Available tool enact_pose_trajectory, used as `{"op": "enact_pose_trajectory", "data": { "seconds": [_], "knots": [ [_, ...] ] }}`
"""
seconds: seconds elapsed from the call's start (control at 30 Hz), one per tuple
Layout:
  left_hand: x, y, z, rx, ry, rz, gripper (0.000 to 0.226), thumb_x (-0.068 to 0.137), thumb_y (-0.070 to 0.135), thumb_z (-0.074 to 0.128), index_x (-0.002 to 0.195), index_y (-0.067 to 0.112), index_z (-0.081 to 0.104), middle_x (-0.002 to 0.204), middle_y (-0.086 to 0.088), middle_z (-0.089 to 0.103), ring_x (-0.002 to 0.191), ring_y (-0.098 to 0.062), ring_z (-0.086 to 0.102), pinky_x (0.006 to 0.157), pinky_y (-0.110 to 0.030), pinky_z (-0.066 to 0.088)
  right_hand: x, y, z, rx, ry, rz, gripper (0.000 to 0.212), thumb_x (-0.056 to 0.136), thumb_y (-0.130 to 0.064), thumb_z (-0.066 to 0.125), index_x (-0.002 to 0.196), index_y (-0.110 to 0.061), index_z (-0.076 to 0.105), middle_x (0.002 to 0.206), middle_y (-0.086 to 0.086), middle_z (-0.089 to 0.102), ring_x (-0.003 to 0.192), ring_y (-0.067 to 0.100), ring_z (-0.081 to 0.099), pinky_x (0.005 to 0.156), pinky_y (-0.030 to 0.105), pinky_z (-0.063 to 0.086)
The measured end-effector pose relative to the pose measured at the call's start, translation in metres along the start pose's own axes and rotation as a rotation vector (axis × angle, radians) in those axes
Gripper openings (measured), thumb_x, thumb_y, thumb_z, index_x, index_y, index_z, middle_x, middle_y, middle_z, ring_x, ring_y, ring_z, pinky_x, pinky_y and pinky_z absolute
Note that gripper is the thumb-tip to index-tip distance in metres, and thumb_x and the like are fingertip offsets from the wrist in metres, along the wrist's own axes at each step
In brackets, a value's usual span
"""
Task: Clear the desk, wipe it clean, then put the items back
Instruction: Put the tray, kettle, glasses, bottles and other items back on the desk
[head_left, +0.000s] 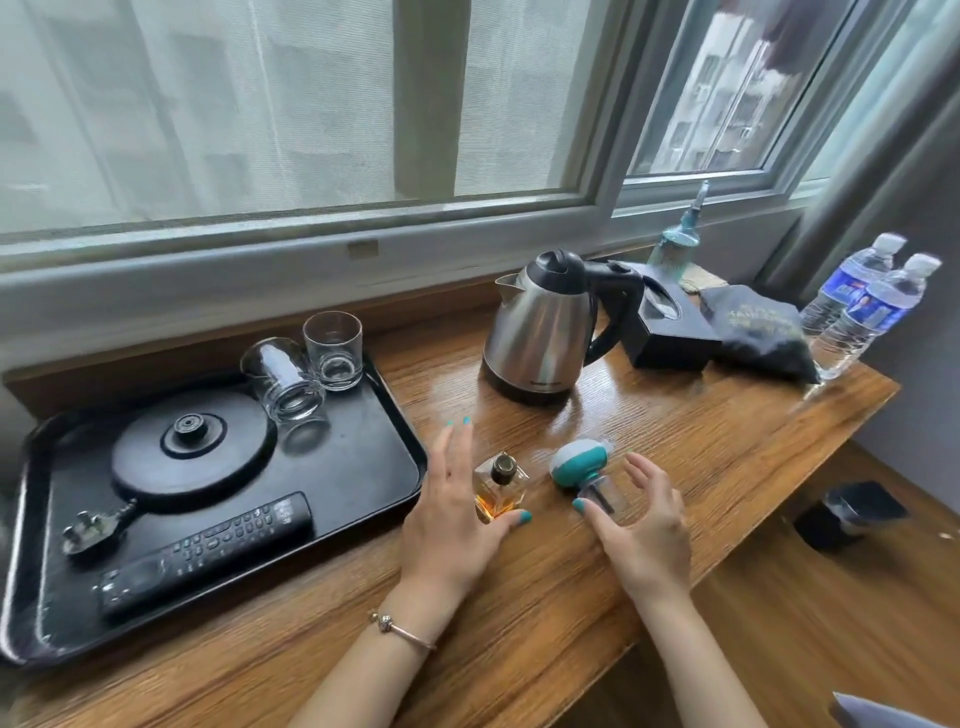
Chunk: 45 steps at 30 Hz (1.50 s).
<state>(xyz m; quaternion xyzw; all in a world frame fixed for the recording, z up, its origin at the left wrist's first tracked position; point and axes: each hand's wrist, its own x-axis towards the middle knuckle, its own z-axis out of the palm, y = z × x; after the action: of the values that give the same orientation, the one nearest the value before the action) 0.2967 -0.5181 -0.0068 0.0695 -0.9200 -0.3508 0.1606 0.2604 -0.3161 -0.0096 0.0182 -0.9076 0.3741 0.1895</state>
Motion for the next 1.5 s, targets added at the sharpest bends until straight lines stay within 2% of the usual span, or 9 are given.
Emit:
{"op": "enact_pose_trajectory", "data": {
  "seconds": [0.13,0.3,0.47,0.6,0.77,1.1,1.23,1.37,1.5],
  "knots": [
    [0.006,-0.013,-0.032,-0.032,0.153,0.02,0.089,0.081,0.054,0.066,0.153,0.029,0.018,0.156,0.012,0.019,0.128,-0.012,0.047,0.08,-0.03,0.051,0.015,-0.034,0.002,0.065,-0.02,-0.123,0.063,0.069,-0.019,0.087,0.125,-0.017,0.058,0.119,-0.004,0.064,0.108,0.014,0.057,0.092,0.028,0.046],
    [0.029,-0.057,-0.085,-0.064,0.345,-0.11,0.074,0.086,0.037,0.069,0.149,0.02,0.033,0.149,0.001,0.035,0.135,-0.016,0.039,0.107,-0.033,0.039,0.051,-0.104,0.038,0.226,-0.199,-0.307,0.053,0.073,-0.021,0.084,0.12,-0.018,0.059,0.111,-0.009,0.064,0.094,0.012,0.063,0.085,0.028,0.052],
    [0.031,-0.099,-0.124,-0.07,0.442,-0.31,0.073,0.086,0.032,0.07,0.147,0.015,0.035,0.148,-0.004,0.036,0.136,-0.02,0.036,0.106,-0.029,0.03,0.086,-0.177,0.105,0.344,-0.506,-0.307,0.055,0.074,-0.02,0.084,0.122,-0.016,0.057,0.115,-0.004,0.064,0.094,0.006,0.062,0.083,0.018,0.05],
    [0.031,-0.117,-0.136,0.094,0.309,-0.192,0.088,0.082,0.046,0.07,0.152,0.028,0.02,0.159,0.004,0.019,0.148,-0.018,0.013,0.117,-0.035,0.015,0.119,-0.205,0.172,0.293,-0.681,-0.245,0.082,0.064,-0.02,0.091,0.133,-0.012,0.048,0.13,0.004,0.057,0.117,0.015,0.055,0.104,0.032,0.044],
    [0.055,-0.125,-0.149,0.179,0.183,-0.103,0.096,0.079,0.064,0.062,0.144,0.047,-0.007,0.158,0.014,-0.005,0.147,-0.011,-0.014,0.121,-0.037,0.001,0.141,-0.21,0.226,0.255,-0.793,-0.211,0.098,0.057,-0.016,0.094,0.14,-0.013,0.042,0.133,0.008,0.056,0.126,0.018,0.052,0.099,0.02,0.035],
    [0.07,-0.135,-0.155,-0.064,0.255,-0.132,0.095,0.075,0.05,0.075,0.146,0.041,0.011,0.154,0.018,0.019,0.148,-0.009,0.008,0.121,-0.039,0.017,0.142,-0.208,0.221,0.415,-0.71,-0.2,0.084,0.047,-0.006,0.096,0.114,-0.015,0.045,0.105,-0.001,0.069,0.108,0.014,0.064,0.1,0.035,0.047],
    [0.078,-0.101,-0.176,-0.295,0.254,-0.124,0.104,0.062,0.057,0.077,0.15,0.031,0.027,0.141,0.022,0.033,0.135,0.002,0.029,0.108,-0.008,0.021,0.143,-0.231,0.153,0.471,-0.74,-0.338,0.094,0.047,-0.005,0.096,0.123,-0.018,0.042,0.104,-0.008,0.07,0.104,0.008,0.065,0.098,0.03,0.046],
    [0.087,-0.058,-0.198,-0.307,0.117,-0.002,0.109,0.052,0.063,0.081,0.146,0.027,0.039,0.129,0.016,0.051,0.125,0.002,0.044,0.106,-0.016,0.032,0.129,-0.246,0.098,0.443,-0.827,-0.484,0.103,0.046,-0.014,0.097,0.132,-0.022,0.04,0.106,-0.004,0.073,0.105,0.006,0.065,0.101,0.036,0.048],
    [0.085,-0.035,-0.205,-0.243,0.115,0.145,0.087,0.049,0.059,0.085,0.125,0.023,0.06,0.105,0.016,0.055,0.1,0.002,0.056,0.091,-0.015,0.043,0.115,-0.246,0.068,0.475,-0.852,-0.539,0.113,0.041,-0.028,0.098,0.136,-0.032,0.037,0.107,-0.006,0.072,0.11,0.01,0.064,0.106,0.047,0.043]
  ]
}}
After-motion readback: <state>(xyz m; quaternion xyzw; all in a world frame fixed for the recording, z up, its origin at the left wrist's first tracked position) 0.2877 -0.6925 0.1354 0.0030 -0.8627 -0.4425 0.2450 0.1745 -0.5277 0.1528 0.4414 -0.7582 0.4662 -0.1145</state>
